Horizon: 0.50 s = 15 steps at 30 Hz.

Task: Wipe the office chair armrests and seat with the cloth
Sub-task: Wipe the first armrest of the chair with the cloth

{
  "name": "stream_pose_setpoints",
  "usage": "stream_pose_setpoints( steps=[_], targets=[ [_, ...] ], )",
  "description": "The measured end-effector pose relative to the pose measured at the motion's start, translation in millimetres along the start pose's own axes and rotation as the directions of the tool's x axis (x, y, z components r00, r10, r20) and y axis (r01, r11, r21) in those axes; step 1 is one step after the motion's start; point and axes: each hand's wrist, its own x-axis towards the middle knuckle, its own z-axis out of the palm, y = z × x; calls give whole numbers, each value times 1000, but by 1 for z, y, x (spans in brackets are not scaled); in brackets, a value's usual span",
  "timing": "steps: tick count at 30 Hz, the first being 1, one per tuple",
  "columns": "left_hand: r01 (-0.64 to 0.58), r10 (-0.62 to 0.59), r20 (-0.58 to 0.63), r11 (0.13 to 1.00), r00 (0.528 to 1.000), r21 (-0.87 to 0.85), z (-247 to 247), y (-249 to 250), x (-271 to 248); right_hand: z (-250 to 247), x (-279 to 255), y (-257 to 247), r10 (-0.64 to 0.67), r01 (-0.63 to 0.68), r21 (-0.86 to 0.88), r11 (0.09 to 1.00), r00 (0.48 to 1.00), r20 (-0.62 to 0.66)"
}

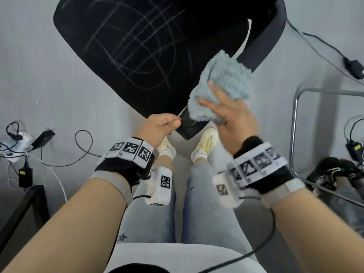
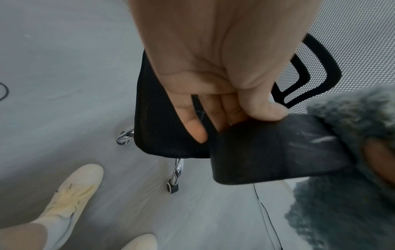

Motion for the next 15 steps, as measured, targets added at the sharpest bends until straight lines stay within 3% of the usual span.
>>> stream_pose_setpoints(
  steps=[2, 4, 6, 8, 12, 15],
  targets=[
    [-9, 10, 12, 1000, 1000, -23, 2, 2, -1, -18, 26, 18, 85, -85, -3, 996, 996, -9],
    [-24, 25, 27, 999, 999, -23, 7, 3, 1, -31, 48, 31, 172, -165, 82, 983, 980, -98],
    [-34, 34, 23, 999, 999, -5, 12, 6, 4, -27, 51, 27, 193, -165, 145, 976, 959, -207],
    [-37, 37, 16, 999, 999, 10, 15, 8, 7, -8, 30, 14, 98, -80, 91, 993, 972, -214],
    [-12, 12, 28, 1000, 1000, -16, 14, 7, 11, 23, -27, -4, -78, 78, -14, 997, 997, 8],
    [9, -9, 9, 999, 1000, -52, 16, 8, 12, 6, -15, 9, -152, 154, -55, 987, 988, 26]
  ],
)
